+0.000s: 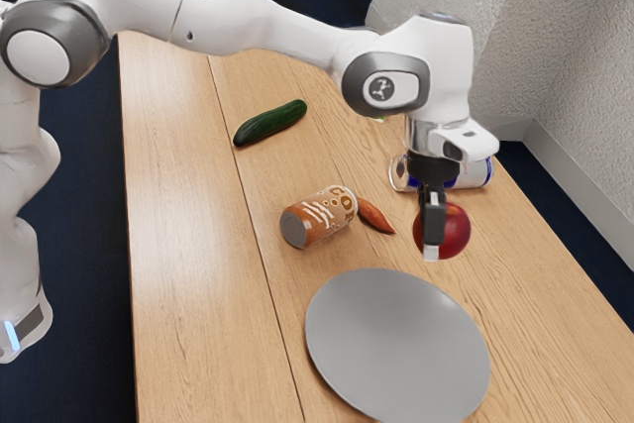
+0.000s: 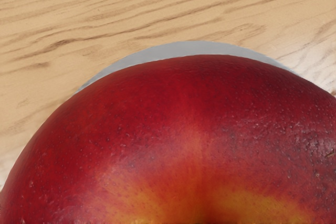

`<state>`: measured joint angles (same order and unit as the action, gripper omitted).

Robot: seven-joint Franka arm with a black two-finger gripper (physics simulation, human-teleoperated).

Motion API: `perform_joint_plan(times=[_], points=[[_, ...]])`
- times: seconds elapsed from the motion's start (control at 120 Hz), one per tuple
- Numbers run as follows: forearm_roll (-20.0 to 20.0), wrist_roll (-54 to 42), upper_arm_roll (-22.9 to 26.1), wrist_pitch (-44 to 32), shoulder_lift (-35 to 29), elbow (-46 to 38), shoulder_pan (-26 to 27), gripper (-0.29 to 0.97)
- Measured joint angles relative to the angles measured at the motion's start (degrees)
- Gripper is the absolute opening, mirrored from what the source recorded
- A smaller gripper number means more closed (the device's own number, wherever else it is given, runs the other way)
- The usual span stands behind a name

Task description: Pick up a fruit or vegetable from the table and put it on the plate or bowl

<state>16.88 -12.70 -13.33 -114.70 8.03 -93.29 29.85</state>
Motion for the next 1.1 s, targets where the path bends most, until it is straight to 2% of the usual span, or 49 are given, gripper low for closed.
perform_joint_plan(times=[0.15, 0.308, 0.5, 0.583, 0.667, 0.8, 0.958, 1.0, 1.058, 1.1], points=[[-0.36, 0.09, 3.85, 1.15, -0.28, -1.43, 1.24, 0.25], [-0.2, 0.48, 4.32, 2.09, -1.32, -5.73, 0.85, 0.24], [-0.15, 0.92, 4.37, 2.55, -1.37, -6.42, 0.76, 0.22], [0.48, 0.85, 4.28, 2.71, -1.16, -6.45, 0.79, 0.43], [1.3, 0.57, 4.21, 2.9, -1.09, -6.53, 0.59, 0.53], [1.97, 0.12, 4.2, 3.12, -1.06, -6.58, 0.43, 0.62], [2.12, -0.31, 3.83, 3.27, -1.46, -6.29, 0.41, 0.66], [1.15, -0.21, 3.59, 5.04, -2.4, -1.38, -0.29, 0.66], [-3.86, 1.3, 4.0, 13.03, -3.81, 15.57, -3.3, 0.67], [-7.14, 3.09, 5.88, 19.05, -6.02, 21.78, -6.31, 0.67]])
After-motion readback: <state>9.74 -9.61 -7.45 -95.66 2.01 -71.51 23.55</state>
